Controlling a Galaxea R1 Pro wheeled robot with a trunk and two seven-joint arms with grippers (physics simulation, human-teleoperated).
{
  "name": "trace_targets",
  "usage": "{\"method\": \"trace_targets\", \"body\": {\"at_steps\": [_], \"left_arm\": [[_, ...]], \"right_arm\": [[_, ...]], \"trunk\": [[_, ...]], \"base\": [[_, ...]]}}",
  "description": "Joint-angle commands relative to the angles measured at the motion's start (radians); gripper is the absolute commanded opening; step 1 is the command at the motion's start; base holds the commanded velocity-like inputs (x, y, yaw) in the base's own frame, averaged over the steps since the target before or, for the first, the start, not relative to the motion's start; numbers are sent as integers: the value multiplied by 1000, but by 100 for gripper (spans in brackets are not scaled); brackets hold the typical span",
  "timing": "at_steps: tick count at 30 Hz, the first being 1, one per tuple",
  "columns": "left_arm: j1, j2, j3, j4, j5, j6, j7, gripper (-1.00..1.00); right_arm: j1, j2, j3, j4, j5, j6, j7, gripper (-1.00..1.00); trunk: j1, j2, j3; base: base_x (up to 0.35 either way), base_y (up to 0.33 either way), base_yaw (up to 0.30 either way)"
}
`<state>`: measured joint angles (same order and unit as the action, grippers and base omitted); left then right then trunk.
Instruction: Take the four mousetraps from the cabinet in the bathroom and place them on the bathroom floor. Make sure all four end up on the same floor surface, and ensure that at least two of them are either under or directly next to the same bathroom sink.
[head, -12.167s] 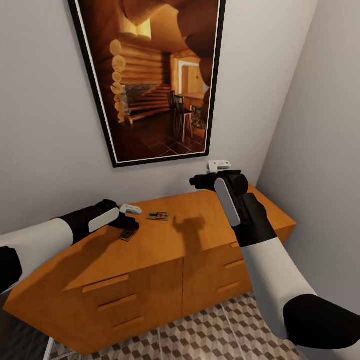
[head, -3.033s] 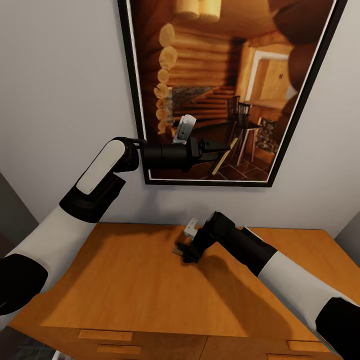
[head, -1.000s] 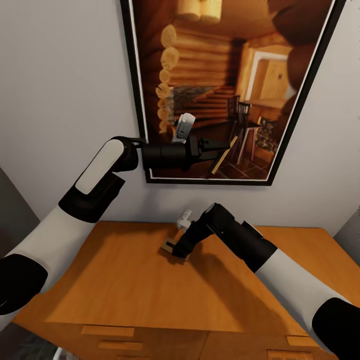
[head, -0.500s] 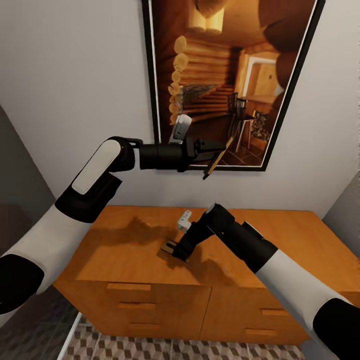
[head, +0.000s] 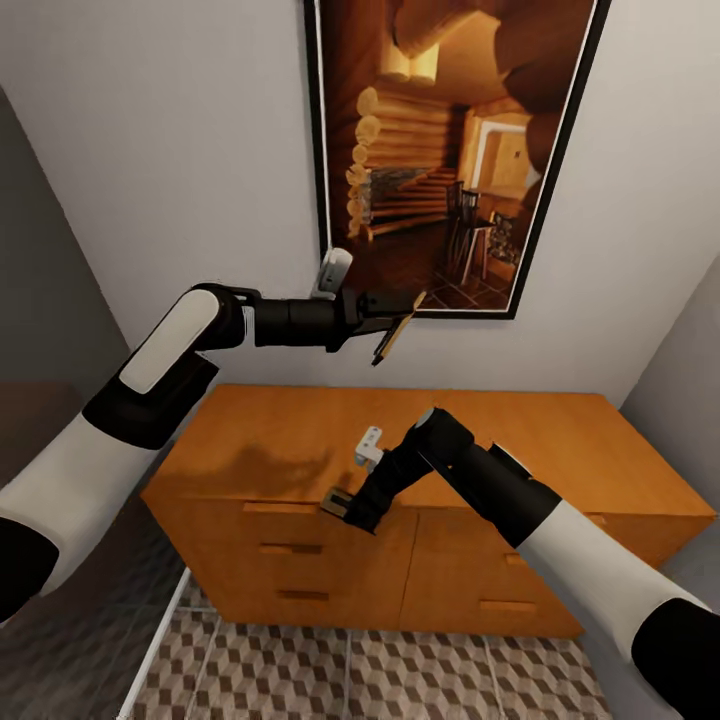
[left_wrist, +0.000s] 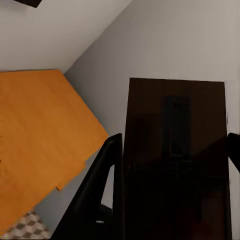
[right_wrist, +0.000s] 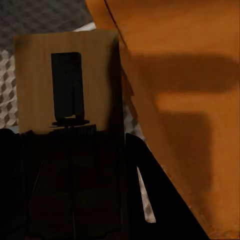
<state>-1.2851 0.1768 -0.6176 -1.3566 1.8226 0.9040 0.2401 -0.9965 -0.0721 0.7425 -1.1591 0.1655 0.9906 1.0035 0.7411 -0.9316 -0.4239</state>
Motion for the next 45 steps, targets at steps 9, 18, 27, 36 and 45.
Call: {"method": "trace_targets", "body": {"at_steps": [9, 18, 27, 36, 45], "left_arm": [[66, 43, -52, 22, -19, -1, 4, -100], [145, 70, -67, 45, -207, 1, 3, -100], [226, 112, -149, 28, -235, -3, 0, -100], [311, 104, -449, 5, -232, -66, -1, -100], [436, 106, -637, 72, -244, -207, 3, -100]], "right_arm": [[18, -77, 0, -3, -8, 2, 35, -100], [54, -190, -4, -17, -9, 0, 245, -100], [126, -311, -8, -178, -116, 4, 269, -100], [187, -407, -7, -197, -167, -7, 261, -100], [232, -422, -4, -179, -161, -12, 201, -100]], "trunk": [[0, 0, 0], [0, 0, 0], [0, 0, 0], [0, 0, 0], [0, 0, 0]], "base": [[-332, 0, 0], [-332, 0, 0], [-333, 0, 0], [-333, 0, 0], [-332, 0, 0]]}}
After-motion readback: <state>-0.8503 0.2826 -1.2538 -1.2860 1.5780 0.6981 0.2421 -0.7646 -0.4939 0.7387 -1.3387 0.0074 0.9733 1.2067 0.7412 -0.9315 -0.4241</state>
